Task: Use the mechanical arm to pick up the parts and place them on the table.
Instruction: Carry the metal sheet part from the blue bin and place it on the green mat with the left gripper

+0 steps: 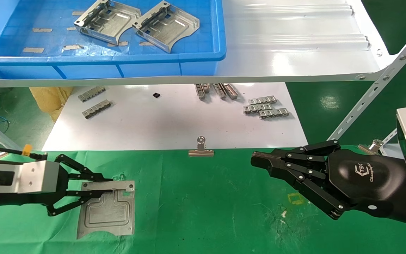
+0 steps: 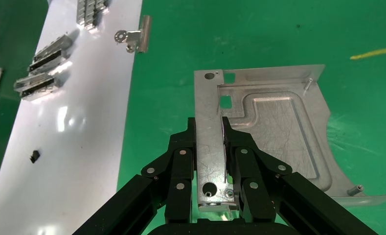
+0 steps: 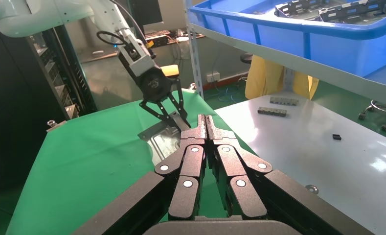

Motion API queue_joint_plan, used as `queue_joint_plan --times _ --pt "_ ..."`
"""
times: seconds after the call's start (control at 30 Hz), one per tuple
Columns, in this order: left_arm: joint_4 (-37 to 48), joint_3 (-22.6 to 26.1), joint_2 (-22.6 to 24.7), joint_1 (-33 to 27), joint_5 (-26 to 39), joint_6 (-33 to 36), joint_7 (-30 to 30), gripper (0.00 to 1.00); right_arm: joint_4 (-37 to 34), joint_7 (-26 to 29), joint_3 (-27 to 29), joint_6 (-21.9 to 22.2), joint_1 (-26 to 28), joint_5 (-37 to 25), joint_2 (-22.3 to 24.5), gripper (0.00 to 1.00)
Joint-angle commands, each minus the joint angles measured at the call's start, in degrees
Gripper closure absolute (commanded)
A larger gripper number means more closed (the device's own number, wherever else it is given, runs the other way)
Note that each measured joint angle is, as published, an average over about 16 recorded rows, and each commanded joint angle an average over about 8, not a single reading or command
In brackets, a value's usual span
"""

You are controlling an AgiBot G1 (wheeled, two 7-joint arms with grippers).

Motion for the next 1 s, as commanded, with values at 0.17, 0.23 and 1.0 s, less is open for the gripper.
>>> queue_joint_plan --times 0.17,0.23,1.0 --pt "-0.1 1.0 0.3 1.0 2.2 -1.5 0.3 1.0 0.0 0.0 0.0 0.0 0.0 0.0 0.0 1.0" --pt "0.1 1.2 0.4 1.4 2.7 -2.2 0.1 1.0 0.0 0.0 0.0 0.0 0.0 0.0 0.0 1.0" --pt "0.4 2.2 1.4 3.8 5.9 -8.1 0.7 0.0 0.0 0.0 0.0 0.0 0.0 0.0 0.0 1.0"
